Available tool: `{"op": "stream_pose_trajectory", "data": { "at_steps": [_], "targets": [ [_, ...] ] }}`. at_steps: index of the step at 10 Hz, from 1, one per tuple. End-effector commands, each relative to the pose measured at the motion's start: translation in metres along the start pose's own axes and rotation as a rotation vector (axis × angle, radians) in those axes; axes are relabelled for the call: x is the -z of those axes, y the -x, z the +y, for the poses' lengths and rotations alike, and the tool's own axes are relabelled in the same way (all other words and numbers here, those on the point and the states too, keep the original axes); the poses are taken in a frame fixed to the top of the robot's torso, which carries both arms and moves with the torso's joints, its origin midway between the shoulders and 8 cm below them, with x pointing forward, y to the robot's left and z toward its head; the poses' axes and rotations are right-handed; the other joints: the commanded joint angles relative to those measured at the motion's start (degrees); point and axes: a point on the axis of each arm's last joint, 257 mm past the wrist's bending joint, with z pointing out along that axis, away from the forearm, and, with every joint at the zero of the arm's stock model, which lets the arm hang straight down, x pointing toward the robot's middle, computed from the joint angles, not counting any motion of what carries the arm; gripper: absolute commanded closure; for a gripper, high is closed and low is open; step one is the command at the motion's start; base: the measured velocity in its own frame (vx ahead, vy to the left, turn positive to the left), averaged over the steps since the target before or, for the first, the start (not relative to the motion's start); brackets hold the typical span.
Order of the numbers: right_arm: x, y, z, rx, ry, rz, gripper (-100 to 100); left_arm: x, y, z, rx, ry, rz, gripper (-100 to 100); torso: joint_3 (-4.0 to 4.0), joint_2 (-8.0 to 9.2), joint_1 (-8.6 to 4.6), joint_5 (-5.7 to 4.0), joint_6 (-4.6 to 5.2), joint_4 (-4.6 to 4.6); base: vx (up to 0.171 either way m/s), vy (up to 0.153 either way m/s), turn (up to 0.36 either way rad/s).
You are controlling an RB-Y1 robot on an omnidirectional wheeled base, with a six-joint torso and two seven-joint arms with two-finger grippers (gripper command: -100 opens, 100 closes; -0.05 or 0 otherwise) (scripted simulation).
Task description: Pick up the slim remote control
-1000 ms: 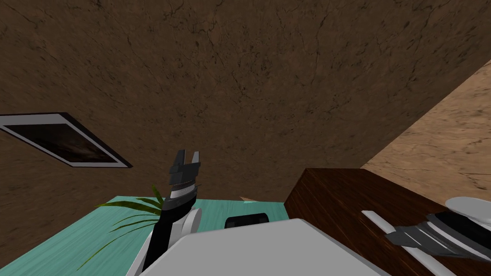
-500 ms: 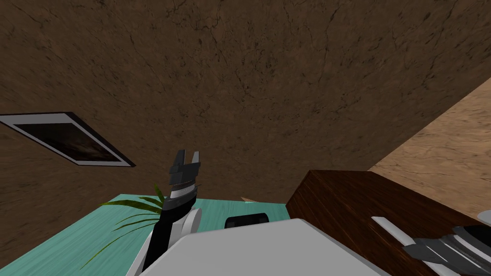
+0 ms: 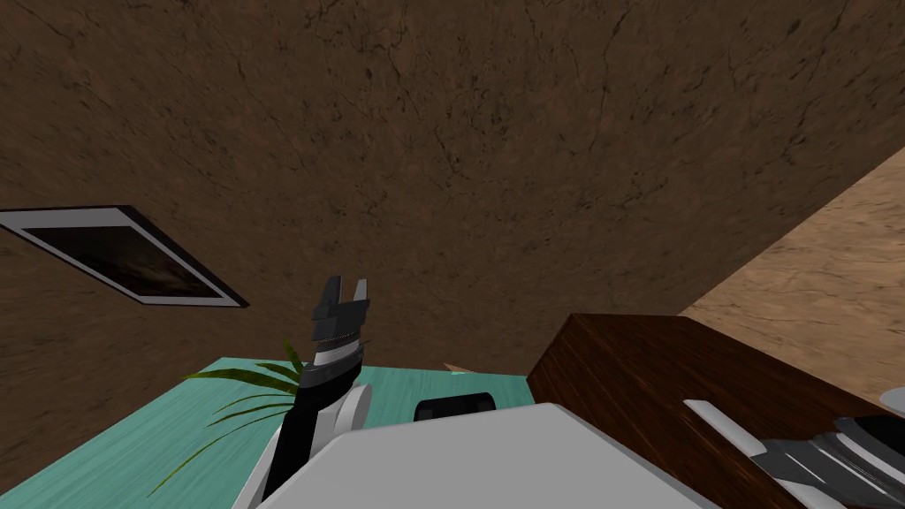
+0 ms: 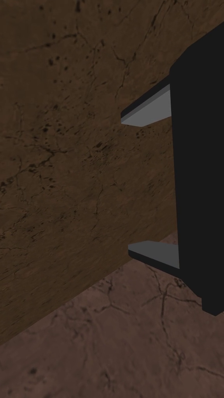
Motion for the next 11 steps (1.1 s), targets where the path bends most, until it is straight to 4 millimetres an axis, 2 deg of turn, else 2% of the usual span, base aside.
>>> {"op": "stream_pose_trajectory", "data": {
  "at_steps": [1,2,3,4,5,6,7,8,9,10,11],
  "targets": [
    [0.0,0.0,0.0,0.0,0.0,0.0,0,0.0,0.0,0.0,0.0,0.0,0.0,0,0.0,0.0,0.0,0.0,0.0,0.0,0.0,0.0,0.0],
    [0.005,0.013,0.0,0.009,-0.014,0.006,100,0.0,0.0,0.0,0.0,0.0,0.0,0,0.0,0.0,0.01,0.01,0.0,0.0,-0.025,-0.045,-0.106],
    [0.003,0.015,0.004,0.008,-0.006,0.005,100,0.0,0.0,0.0,0.0,0.0,0.0,0,0.04,0.08,-0.14,0.03,0.05,0.01,-0.039,-0.055,-0.055],
    [0.011,0.025,-0.002,0.024,-0.039,0.012,100,0.0,0.0,0.0,0.0,0.0,0.0,0,0.07,0.13,-0.17,0.0,0.03,0.02,-0.067,-0.07,-0.088],
    [0.002,0.035,0.017,0.033,0.002,0.009,100,0.0,0.0,0.0,0.0,0.0,0.0,0,0.13,0.25,-0.22,0.05,0.08,0.04,-0.058,-0.061,-0.058],
    [0.002,0.036,0.018,0.022,0.004,0.009,100,0.0,0.0,0.0,0.0,0.0,0.0,0,0.13,0.22,-0.19,-0.03,0.0,0.05,-0.021,-0.02,0.013],
    [0.008,0.048,0.016,0.044,-0.022,0.014,100,0.0,0.0,0.0,0.0,0.0,0.0,0,0.06,0.11,-0.06,0.0,-0.02,0.02,-0.029,-0.037,-0.09],
    [0.002,0.055,0.031,0.043,0.007,0.013,100,0.0,0.0,0.0,0.0,0.0,0.0,0,0.06,0.12,-0.08,0.06,0.02,0.02,-0.031,-0.046,-0.058],
    [0.002,0.055,0.031,0.033,0.007,0.013,100,0.0,0.0,0.0,0.0,0.0,0.0,0,0.05,0.09,-0.1,0.02,-0.05,0.02,-0.017,-0.023,0.026],
    [0.01,0.065,0.027,0.048,-0.025,0.016,100,0.0,0.0,0.0,0.0,0.0,0.0,0,0.03,0.06,-0.03,0.0,-0.02,0.01,-0.042,-0.042,-0.088],
    [0.005,0.07,0.038,0.048,-0.003,0.015,100,0.0,0.0,0.0,0.0,0.0,0.0,0,0.08,0.15,-0.1,0.07,0.06,0.02,-0.044,-0.051,-0.066]
  ]
}}
